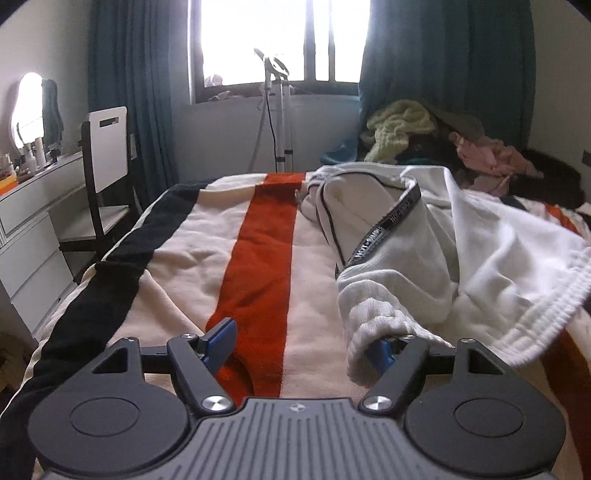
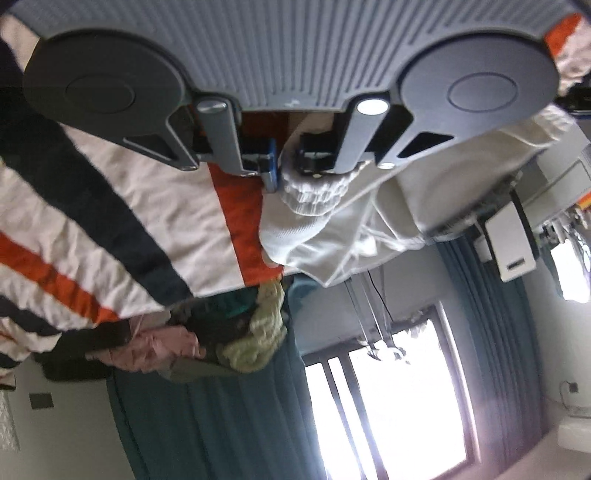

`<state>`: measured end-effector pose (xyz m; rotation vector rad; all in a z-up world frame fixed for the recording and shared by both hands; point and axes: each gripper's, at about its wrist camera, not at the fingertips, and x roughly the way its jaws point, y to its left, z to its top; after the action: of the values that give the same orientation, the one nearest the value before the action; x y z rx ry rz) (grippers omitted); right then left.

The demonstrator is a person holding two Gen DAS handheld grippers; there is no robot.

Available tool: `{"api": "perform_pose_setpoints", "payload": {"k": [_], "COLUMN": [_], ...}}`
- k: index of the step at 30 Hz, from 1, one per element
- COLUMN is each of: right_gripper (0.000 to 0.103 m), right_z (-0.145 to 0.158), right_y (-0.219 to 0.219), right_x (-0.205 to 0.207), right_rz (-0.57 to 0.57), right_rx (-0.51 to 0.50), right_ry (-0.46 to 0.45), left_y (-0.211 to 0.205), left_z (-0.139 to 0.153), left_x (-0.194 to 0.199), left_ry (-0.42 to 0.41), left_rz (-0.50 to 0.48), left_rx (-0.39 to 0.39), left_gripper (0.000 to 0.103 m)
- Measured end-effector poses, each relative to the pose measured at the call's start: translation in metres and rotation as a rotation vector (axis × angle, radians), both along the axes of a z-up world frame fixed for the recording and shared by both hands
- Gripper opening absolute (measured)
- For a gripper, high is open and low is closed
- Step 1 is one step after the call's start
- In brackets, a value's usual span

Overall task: Fold clothes
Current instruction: 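Grasp the cuff with the left gripper while the right gripper grasps the other cuff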

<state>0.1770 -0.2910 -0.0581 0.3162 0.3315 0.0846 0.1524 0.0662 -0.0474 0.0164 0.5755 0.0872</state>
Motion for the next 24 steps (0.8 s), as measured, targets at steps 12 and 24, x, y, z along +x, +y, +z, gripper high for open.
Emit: {"api": "perform_pose_setpoints", "payload": {"k": [12,24], "right_gripper": [0.013,0.018], "right_z": [0.019,-0.020], "right_y": [0.037,0.031], "right_x": [-0.105,-0.095], "right_rz": [0.084,0.097], "right_rx": [0.049,0.233], "right_ry": [0.036,0.279], "left_y": [0.055,0.078], "left_z": [0.025,-0.001], "left_x": [-0.010,-0.013], "left_ry": [-0.053,0.170], "left_rz": [0.150,0.078], "left_rx": [-0.167,-0.113], "left_gripper": [0.075,0.074]}}
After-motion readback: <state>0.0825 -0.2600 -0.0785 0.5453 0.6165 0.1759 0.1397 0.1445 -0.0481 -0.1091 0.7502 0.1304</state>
